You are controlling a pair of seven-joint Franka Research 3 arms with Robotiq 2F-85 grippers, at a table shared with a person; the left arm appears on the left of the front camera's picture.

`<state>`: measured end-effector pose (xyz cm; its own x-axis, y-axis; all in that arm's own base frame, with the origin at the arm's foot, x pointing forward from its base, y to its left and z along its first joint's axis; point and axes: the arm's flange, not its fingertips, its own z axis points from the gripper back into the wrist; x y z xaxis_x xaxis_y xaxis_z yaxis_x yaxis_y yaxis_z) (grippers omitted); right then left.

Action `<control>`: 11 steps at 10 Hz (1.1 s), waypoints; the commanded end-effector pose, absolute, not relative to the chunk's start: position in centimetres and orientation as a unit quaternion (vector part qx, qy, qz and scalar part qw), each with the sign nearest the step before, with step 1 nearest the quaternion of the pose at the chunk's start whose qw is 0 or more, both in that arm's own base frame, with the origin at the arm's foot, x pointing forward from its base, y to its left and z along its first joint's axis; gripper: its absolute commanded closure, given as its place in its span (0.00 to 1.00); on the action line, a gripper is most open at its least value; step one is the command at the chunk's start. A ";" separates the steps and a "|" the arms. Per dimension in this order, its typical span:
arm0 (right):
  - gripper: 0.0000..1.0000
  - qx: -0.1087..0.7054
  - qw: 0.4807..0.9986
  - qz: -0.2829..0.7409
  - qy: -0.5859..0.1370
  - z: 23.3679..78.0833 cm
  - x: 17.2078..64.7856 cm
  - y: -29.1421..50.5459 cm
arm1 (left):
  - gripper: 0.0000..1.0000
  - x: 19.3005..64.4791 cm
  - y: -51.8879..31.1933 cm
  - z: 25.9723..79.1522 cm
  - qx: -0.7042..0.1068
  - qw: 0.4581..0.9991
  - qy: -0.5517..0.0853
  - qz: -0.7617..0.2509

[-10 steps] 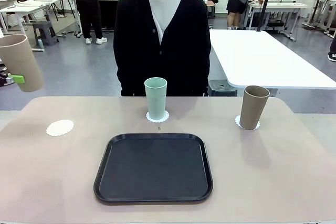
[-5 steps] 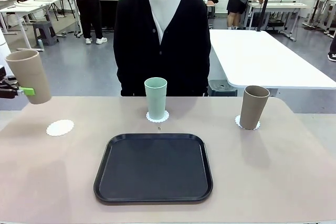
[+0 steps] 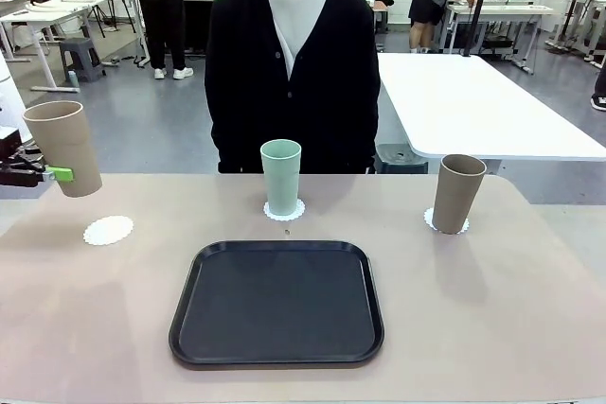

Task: Place coasters on the table and set cups on them.
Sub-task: Take one Reusable plastic cup from the Flat Tray and place it on a coaster set by the human.

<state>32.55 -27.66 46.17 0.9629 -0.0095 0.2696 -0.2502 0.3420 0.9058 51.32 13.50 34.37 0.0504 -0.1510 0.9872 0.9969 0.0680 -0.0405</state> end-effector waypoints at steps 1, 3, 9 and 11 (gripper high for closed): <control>0.00 0.566 0.813 0.077 -0.110 46.2 32.4 -27.7 | 0.17 51.6 13.7 34.0 -0.457 0.564 -0.464 -0.508; 0.00 0.566 0.813 0.077 -0.110 46.2 32.4 -27.7 | 0.17 51.6 13.7 34.0 -0.457 0.564 -0.464 -0.508; 0.00 0.566 0.813 0.077 -0.110 46.2 32.4 -27.7 | 0.17 53.6 12.9 29.2 -0.446 0.531 -0.445 -0.566; 0.00 0.566 0.813 0.077 -0.110 46.2 32.4 -27.7 | 0.17 53.8 13.5 28.1 -0.449 0.519 -0.454 -0.568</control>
